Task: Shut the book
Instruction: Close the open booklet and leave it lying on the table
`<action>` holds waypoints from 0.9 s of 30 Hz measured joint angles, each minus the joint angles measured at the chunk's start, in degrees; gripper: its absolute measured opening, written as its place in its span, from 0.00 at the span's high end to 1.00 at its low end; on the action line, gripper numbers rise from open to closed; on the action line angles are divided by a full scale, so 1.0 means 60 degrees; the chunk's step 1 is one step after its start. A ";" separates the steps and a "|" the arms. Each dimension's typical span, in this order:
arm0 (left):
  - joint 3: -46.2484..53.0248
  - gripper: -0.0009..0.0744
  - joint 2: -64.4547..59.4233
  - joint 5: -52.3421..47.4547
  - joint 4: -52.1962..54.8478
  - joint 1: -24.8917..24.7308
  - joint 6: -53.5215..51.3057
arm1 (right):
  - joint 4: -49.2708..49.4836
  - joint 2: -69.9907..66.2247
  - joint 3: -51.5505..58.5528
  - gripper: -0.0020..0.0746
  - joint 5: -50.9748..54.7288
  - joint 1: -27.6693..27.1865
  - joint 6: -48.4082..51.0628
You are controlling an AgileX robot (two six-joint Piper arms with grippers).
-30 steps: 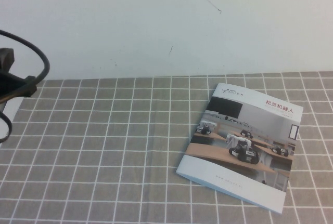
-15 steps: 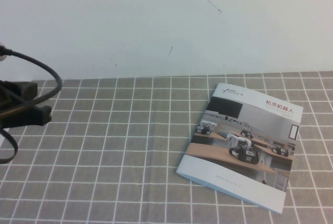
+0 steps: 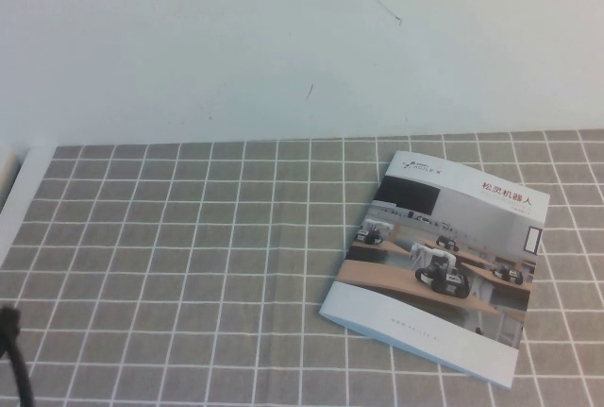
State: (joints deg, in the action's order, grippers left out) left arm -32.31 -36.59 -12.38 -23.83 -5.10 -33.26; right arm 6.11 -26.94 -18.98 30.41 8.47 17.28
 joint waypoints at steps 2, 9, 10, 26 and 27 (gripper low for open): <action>0.0679 0.99 0.1040 0.0362 0.0508 0.0000 -0.0099 | 0.0024 0.0000 0.0000 0.98 0.0000 0.0000 0.0000; 0.4006 0.99 0.3835 0.0551 0.1157 0.0000 0.0112 | 0.0020 0.0000 0.0000 0.98 0.0000 0.0000 0.0000; 0.4385 0.99 0.4111 0.0559 0.1178 0.0000 0.0255 | 0.0020 0.0000 0.0000 0.98 0.0000 0.0000 0.0000; 0.5574 0.99 0.6182 -0.0981 0.1680 0.0000 0.2125 | 0.0034 0.0022 0.0000 0.98 0.0000 0.0000 0.0000; 0.5574 0.99 0.6182 -0.0981 0.1680 0.0000 0.2396 | 0.0034 0.0022 0.0000 0.98 0.0000 0.0000 0.0000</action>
State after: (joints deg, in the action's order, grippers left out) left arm 1.14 0.49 -18.26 -13.75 -5.10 -18.89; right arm 6.31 -26.80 -18.98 30.41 8.47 17.28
